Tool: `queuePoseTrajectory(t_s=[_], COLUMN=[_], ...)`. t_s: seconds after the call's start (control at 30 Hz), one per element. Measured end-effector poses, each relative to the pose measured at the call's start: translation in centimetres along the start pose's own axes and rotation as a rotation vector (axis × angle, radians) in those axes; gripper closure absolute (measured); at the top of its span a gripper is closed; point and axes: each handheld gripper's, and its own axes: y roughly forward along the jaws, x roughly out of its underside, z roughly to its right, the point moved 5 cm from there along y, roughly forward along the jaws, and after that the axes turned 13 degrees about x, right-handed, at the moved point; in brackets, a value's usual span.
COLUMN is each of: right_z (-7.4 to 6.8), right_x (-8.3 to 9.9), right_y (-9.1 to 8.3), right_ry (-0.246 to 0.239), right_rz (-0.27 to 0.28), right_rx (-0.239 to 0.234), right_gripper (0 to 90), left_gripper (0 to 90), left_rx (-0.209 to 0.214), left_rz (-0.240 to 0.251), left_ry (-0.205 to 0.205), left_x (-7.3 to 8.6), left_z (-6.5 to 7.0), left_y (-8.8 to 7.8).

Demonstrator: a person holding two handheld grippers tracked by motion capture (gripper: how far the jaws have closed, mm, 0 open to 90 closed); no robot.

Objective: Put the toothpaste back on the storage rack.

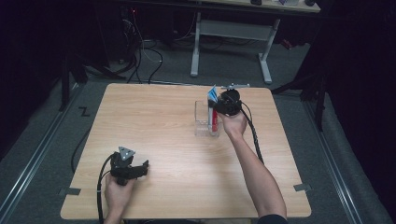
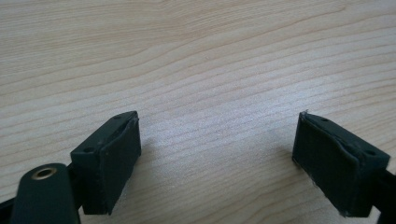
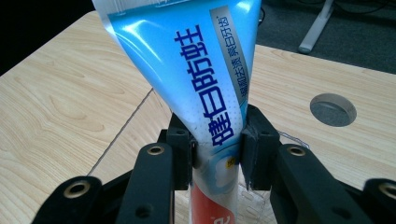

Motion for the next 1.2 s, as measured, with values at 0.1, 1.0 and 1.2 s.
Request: queuePoseTrajectory(t_s=[0.1,1.0,1.2], right_z=[0.1,1.7,2.3], right_x=[0.0,0.8,1.0], right_y=[0.0,-0.9,-0.9], right_ry=[0.004,0.012,0.017], right_rz=[-0.001,0.013,0.008], right_rx=[-0.001,0.055,0.078], right_gripper=[68.4,64.6,61.1], left_gripper=[15.6,15.6,15.6], left_rx=[0.001,0.0,0.001], left_rz=[-0.002,0.0,-0.001], left_ry=[0.0,0.0,0.001], left_x=[0.0,0.0,0.0], left_z=[0.0,0.0,0.0], left_y=[0.0,0.0,0.0])
